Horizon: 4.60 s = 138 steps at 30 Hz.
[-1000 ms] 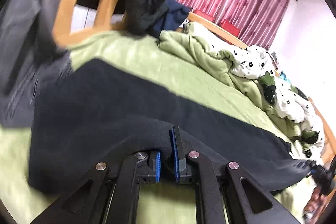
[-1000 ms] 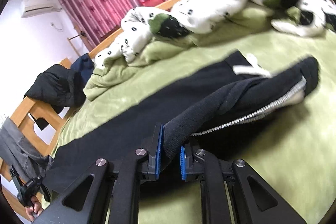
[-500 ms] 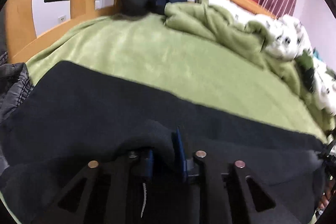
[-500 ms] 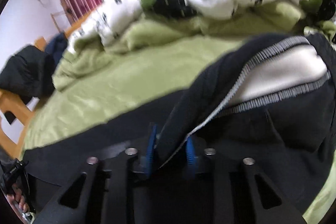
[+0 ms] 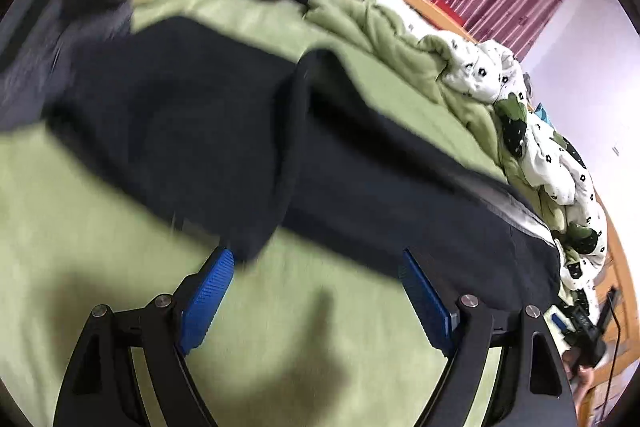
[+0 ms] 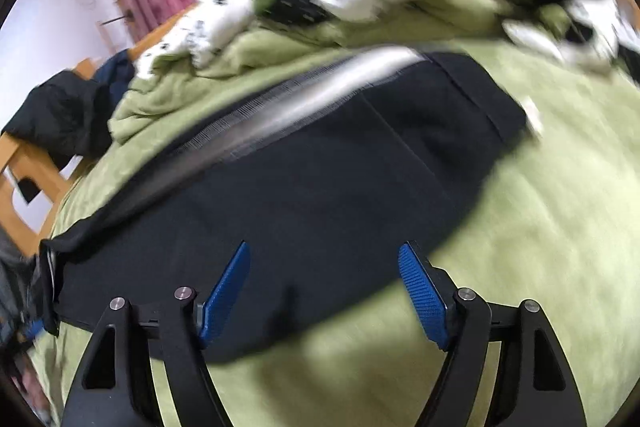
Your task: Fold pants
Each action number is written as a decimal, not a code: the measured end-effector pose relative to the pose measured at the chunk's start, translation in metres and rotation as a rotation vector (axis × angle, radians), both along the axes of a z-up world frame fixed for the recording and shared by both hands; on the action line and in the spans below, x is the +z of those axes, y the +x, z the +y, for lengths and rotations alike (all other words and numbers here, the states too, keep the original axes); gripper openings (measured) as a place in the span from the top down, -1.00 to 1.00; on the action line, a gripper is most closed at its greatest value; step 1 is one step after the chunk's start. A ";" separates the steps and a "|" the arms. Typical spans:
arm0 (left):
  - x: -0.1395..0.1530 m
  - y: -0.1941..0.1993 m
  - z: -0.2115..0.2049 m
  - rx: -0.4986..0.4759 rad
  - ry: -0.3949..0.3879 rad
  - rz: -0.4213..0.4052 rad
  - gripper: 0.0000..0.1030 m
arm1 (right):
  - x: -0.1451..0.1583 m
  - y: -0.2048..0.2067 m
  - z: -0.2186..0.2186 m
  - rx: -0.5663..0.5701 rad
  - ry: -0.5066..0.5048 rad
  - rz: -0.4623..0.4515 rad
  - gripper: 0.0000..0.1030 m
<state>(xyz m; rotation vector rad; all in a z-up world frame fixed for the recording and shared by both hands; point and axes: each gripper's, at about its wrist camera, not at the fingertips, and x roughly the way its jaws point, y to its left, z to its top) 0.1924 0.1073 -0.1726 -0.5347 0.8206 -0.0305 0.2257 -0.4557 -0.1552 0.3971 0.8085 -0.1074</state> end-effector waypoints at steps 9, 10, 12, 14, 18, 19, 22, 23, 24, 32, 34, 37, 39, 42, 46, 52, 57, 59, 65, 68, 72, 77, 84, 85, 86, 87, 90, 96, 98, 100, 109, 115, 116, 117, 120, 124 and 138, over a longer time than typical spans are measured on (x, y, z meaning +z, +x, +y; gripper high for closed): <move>-0.026 0.038 -0.005 0.020 -0.059 0.031 -0.64 | -0.042 0.008 -0.023 -0.080 0.214 0.002 -0.53; -0.028 0.046 -0.004 0.036 -0.061 0.033 -0.64 | -0.044 0.017 -0.024 -0.088 0.217 0.002 -0.53; -0.027 0.062 -0.003 0.071 -0.060 0.022 -0.64 | -0.046 0.033 -0.025 -0.109 0.208 -0.005 -0.53; -0.027 0.079 -0.001 0.100 -0.039 0.023 -0.53 | -0.045 0.048 -0.026 -0.130 0.192 -0.023 -0.28; -0.031 0.100 0.002 0.177 0.047 0.065 0.20 | -0.051 0.074 -0.038 -0.182 0.197 -0.005 0.42; -0.030 0.100 0.002 0.178 0.072 0.068 0.36 | -0.052 0.073 -0.042 -0.177 0.214 -0.008 0.57; -0.025 0.093 0.003 0.151 0.102 0.049 0.65 | -0.048 0.071 -0.046 -0.172 0.241 -0.029 0.68; -0.022 0.087 0.005 0.143 0.097 0.042 0.68 | -0.044 0.070 -0.045 -0.167 0.232 -0.032 0.70; -0.018 0.085 0.006 0.135 0.093 0.040 0.72 | -0.038 0.066 -0.045 -0.159 0.228 -0.038 0.71; 0.009 0.023 -0.016 0.054 0.097 0.035 0.75 | 0.017 0.011 -0.058 -0.133 0.189 -0.041 0.78; 0.010 0.000 -0.028 0.015 0.096 0.039 0.75 | 0.033 -0.016 -0.069 -0.138 0.170 -0.038 0.78; 0.009 -0.032 -0.045 -0.036 0.094 0.044 0.75 | 0.046 -0.054 -0.090 -0.155 0.160 -0.026 0.78; 0.009 -0.058 -0.057 -0.069 0.086 0.047 0.75 | 0.050 -0.085 -0.105 -0.161 0.131 -0.016 0.78; 0.007 -0.086 -0.075 -0.110 0.111 0.039 0.74 | 0.045 -0.123 -0.125 -0.186 0.122 -0.007 0.78; -0.001 -0.097 -0.091 -0.129 0.198 0.055 0.67 | 0.012 -0.154 -0.144 -0.242 0.195 0.054 0.74; 0.002 -0.131 -0.070 -0.160 0.160 0.077 0.26 | 0.018 -0.169 -0.116 -0.218 -0.037 0.171 0.41; 0.020 -0.167 -0.069 -0.161 0.278 0.014 0.08 | 0.048 -0.195 -0.099 -0.244 -0.156 0.118 0.21; 0.028 -0.171 -0.071 -0.168 0.281 -0.008 0.08 | 0.054 -0.199 -0.097 -0.254 -0.153 0.098 0.12; 0.043 -0.158 -0.080 -0.157 0.316 -0.044 0.08 | 0.062 -0.197 -0.088 -0.247 -0.105 0.072 0.11; 0.032 -0.147 -0.084 -0.184 0.353 -0.005 0.21 | 0.056 -0.184 -0.082 -0.235 -0.086 0.090 0.11; 0.027 -0.141 -0.083 -0.207 0.311 -0.036 0.79 | 0.053 -0.179 -0.070 -0.229 -0.143 0.110 0.11; 0.060 -0.121 -0.073 -0.120 0.441 -0.158 0.80 | 0.052 -0.176 -0.063 -0.232 -0.172 0.107 0.11; 0.094 -0.034 0.003 0.072 0.464 -0.174 0.78 | 0.043 -0.160 -0.056 -0.214 -0.181 0.138 0.11; 0.094 -0.023 0.012 0.071 0.444 -0.150 0.75 | 0.042 -0.158 -0.054 -0.210 -0.187 0.143 0.11; 0.091 -0.010 0.023 0.061 0.411 -0.115 0.73 | 0.041 -0.155 -0.052 -0.206 -0.194 0.150 0.11; 0.090 -0.001 0.032 0.058 0.381 -0.088 0.73 | 0.039 -0.152 -0.050 -0.201 -0.197 0.158 0.11; 0.084 0.002 0.044 0.067 0.338 -0.038 0.73 | 0.039 -0.149 -0.047 -0.191 -0.200 0.161 0.11; 0.093 -0.025 0.023 0.139 0.515 -0.103 -0.47 | 0.039 -0.152 -0.053 -0.184 -0.193 0.145 0.11; 0.101 -0.038 0.017 0.159 0.564 -0.158 -0.48 | 0.037 -0.156 -0.062 -0.194 -0.204 0.151 0.11; 0.104 -0.042 0.013 0.138 0.539 -0.142 -0.48 | 0.038 -0.163 -0.077 -0.210 -0.195 0.135 0.11; 0.065 -0.080 -0.034 -0.011 0.293 -0.083 -0.48 | 0.018 -0.187 -0.171 -0.300 0.001 0.068 -0.32; 0.041 -0.110 -0.071 -0.094 0.242 -0.049 -0.48 | -0.016 -0.161 -0.230 -0.340 0.203 0.060 -0.44; 0.038 -0.115 -0.075 -0.099 0.242 -0.048 -0.48 | -0.024 -0.152 -0.240 -0.336 0.273 0.047 -0.48; 0.036 -0.118 -0.077 -0.100 0.242 -0.042 -0.48 | -0.028 -0.144 -0.245 -0.333 0.311 0.039 -0.51; 0.028 -0.121 -0.072 -0.080 0.193 0.014 -0.48 | -0.033 -0.118 -0.252 -0.357 0.319 0.039 -0.63; 0.026 -0.130 -0.056 -0.033 0.107 0.019 -0.48 | 0.006 -0.116 -0.247 -0.309 0.134 -0.053 0.07; -0.010 -0.154 0.005 0.013 -0.133 0.052 -0.48 | 0.012 -0.161 -0.236 -0.316 -0.060 0.056 -0.23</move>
